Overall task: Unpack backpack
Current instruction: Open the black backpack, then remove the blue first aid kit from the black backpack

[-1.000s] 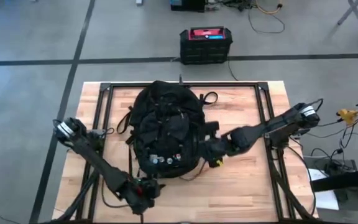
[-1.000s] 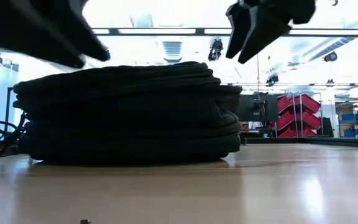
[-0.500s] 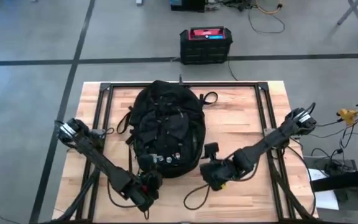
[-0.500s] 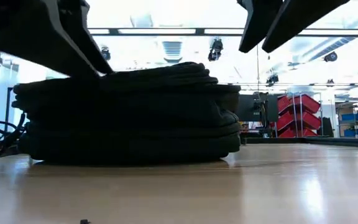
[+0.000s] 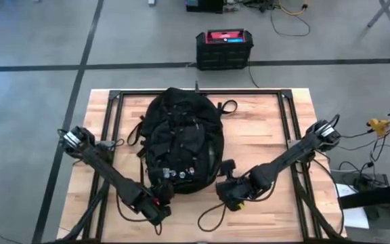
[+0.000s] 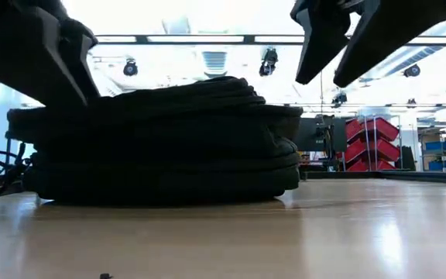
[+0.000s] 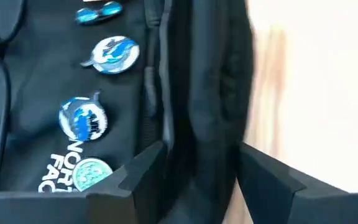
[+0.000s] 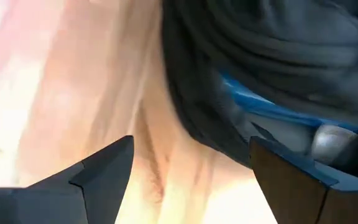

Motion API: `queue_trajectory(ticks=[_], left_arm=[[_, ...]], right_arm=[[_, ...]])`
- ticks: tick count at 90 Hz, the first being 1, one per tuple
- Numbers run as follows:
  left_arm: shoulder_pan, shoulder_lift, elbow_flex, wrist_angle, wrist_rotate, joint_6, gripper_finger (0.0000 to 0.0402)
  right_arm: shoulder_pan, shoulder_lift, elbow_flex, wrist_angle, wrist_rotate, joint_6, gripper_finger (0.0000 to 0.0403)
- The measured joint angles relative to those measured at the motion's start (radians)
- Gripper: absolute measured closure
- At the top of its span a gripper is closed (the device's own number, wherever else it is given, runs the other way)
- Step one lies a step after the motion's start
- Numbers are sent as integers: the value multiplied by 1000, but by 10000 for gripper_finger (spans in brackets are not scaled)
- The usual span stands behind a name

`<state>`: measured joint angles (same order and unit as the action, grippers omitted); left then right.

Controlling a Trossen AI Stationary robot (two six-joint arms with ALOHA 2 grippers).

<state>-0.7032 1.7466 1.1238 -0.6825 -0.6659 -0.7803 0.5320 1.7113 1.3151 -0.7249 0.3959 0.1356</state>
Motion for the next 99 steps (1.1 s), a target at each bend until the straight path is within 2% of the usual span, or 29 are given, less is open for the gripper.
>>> queue_trajectory(ticks=[7,13,20,25,33,48,60,73,84,99], left_arm=[[18,0,-16,11,1,-6,268],[26,-12,-16,-5,11,13,310],[34,-48,-1,-54,9,38,370],[39,-86,19,-81,-7,57,389],[39,-163,52,-111,-111,110,391],[44,-312,86,-114,-361,250,398],[66,-417,91,-100,-502,329,399],[115,-487,91,-52,-522,439,399],[145,-502,91,78,-521,584,399],[166,-506,105,239,-514,760,400]], right_arm=[[0,10,-1,9,-46,-50,103],[0,14,-1,17,-72,-106,110],[0,13,0,27,-65,-98,123],[-1,13,7,27,-41,-91,133],[-2,12,27,29,25,-103,150],[-14,12,35,91,226,-159,178],[-50,21,2,259,205,-207,191],[-82,68,-13,445,175,-306,190],[-115,128,-13,588,168,-375,171],[-131,191,-12,625,116,-402,135]])
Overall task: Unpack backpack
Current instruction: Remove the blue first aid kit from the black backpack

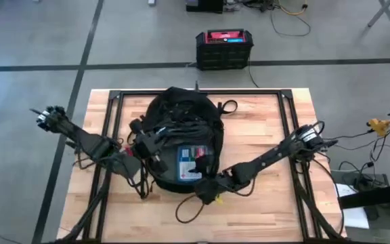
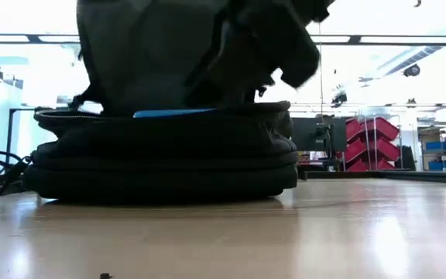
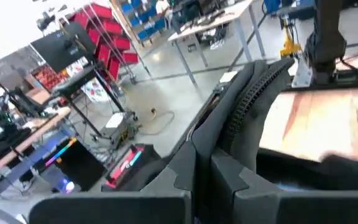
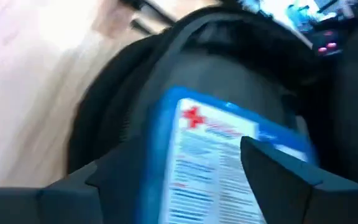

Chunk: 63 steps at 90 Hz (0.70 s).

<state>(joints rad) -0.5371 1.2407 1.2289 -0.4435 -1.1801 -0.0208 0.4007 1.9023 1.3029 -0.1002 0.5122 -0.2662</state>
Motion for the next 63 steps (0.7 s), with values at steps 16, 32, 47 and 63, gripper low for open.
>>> queue_trajectory(ticks=[16,32,47,63], left_arm=[[22,1,67,8,37,29,400],[25,28,99,15,122,29,400],[27,63,114,19,149,35,400],[27,93,141,12,150,40,399]], right_arm=[[-4,54,2,3,31,-5,102],[-21,67,3,-79,302,-19,84],[-47,74,3,-125,270,-30,84],[-91,68,2,-216,306,-21,96]])
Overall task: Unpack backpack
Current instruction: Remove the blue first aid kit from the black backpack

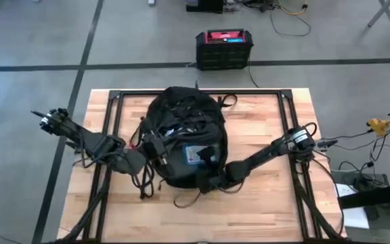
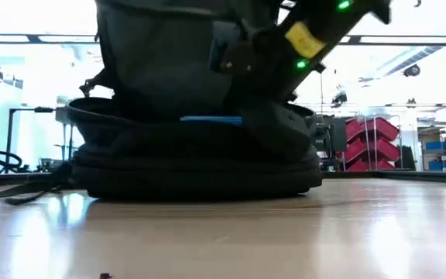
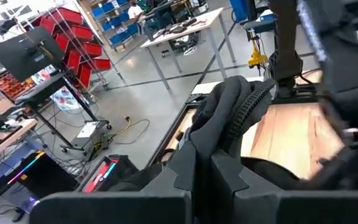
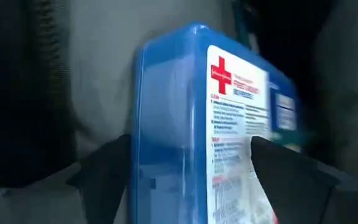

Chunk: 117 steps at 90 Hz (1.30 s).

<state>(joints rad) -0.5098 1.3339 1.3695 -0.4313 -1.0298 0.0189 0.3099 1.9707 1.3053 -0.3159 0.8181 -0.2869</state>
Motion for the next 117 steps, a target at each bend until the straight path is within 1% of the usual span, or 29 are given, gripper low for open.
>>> queue_trajectory(ticks=[3,6,9,15,18,22,26,28,33,35,42,45,53,63,77,88,94,103,117], left_arm=[[0,2,5,-2,0,1,399],[0,2,8,-3,-1,1,399],[0,2,10,-2,-1,2,399],[0,2,11,-3,0,2,399],[0,2,11,-5,0,2,398],[0,2,11,-5,0,2,398],[0,2,11,-6,0,1,398],[0,2,11,-6,0,1,398],[0,2,11,-10,0,-4,398],[0,2,11,-14,0,-5,398],[-1,2,11,-21,2,-6,398],[-1,2,11,-22,2,-8,398],[0,2,11,-22,1,-9,398],[-2,2,11,-30,2,-10,398],[-2,2,11,-33,2,-12,398],[-1,1,11,-36,2,-9,397],[-1,-1,15,-52,2,-8,397],[0,-3,50,-83,0,-5,397],[0,-5,125,-163,-1,-5,397]], right_arm=[[-9,-2,3,0,-48,-4,98],[-15,-1,4,0,-66,-19,100],[-20,2,5,-3,-43,-31,102],[-22,7,2,-12,43,-47,106],[-30,7,1,-3,42,-45,108],[-43,1,2,4,5,-48,111],[-51,-1,4,3,-14,-85,113],[-53,-1,5,4,2,-102,114],[-51,2,3,10,84,-117,117],[-52,2,4,11,95,-115,118],[-65,1,15,-1,29,-108,122],[-67,1,17,3,21,-125,124],[-65,2,22,0,84,-153,128],[-78,-7,42,-6,114,-170,134],[-93,-27,80,-1,189,-244,139],[-112,-37,103,-1,176,-261,139],[-134,-39,111,5,141,-267,135],[-167,-41,113,6,96,-272,128],[-227,-40,113,29,86,-306,120]])
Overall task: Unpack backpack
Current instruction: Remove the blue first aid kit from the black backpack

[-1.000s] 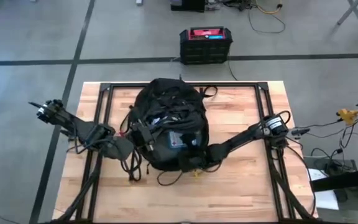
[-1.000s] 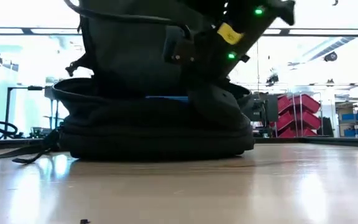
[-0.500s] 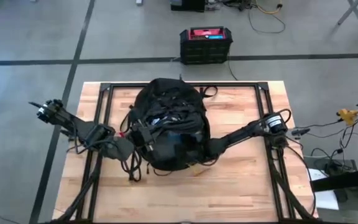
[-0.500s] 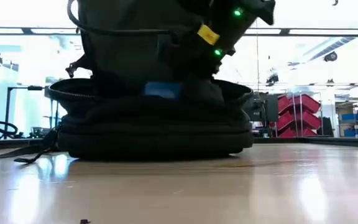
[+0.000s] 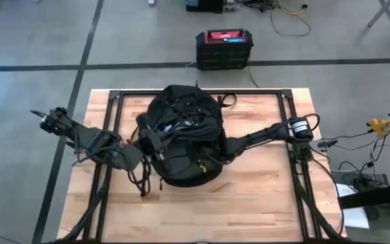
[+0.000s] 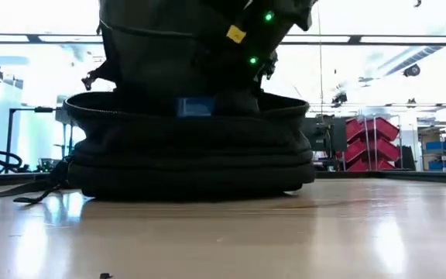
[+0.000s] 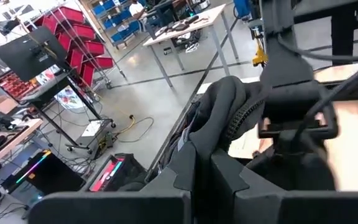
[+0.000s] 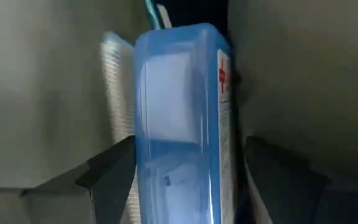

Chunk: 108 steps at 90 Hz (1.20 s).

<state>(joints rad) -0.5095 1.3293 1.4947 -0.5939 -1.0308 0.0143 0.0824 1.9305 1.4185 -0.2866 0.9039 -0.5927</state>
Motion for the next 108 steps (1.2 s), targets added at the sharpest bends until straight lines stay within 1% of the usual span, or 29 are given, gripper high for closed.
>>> queue_trajectory(ticks=[19,26,38,52,59,66,77,85,92,108], left_arm=[[8,-1,66,-65,-3,2,397],[12,-1,90,-73,-4,15,397],[19,-1,131,-76,-7,58,397],[45,-1,169,-81,-2,91,397],[67,0,178,-76,4,105,397],[93,2,190,-73,34,108,397],[137,2,201,-69,145,109,397],[161,1,203,-68,159,113,397],[177,1,203,-67,160,113,397],[210,-6,203,-70,151,121,397]], right_arm=[[-71,0,1,119,-7,-136,125],[-95,0,1,170,-32,-191,132],[-131,0,2,219,-132,-260,142],[-160,2,2,275,-273,-283,152],[-172,3,2,316,-318,-286,157],[-182,3,2,330,-362,-286,164],[-185,3,2,329,-386,-282,179],[-185,3,1,326,-392,-273,199],[-181,3,1,318,-393,-264,225],[-160,3,1,253,-383,-247,315]])
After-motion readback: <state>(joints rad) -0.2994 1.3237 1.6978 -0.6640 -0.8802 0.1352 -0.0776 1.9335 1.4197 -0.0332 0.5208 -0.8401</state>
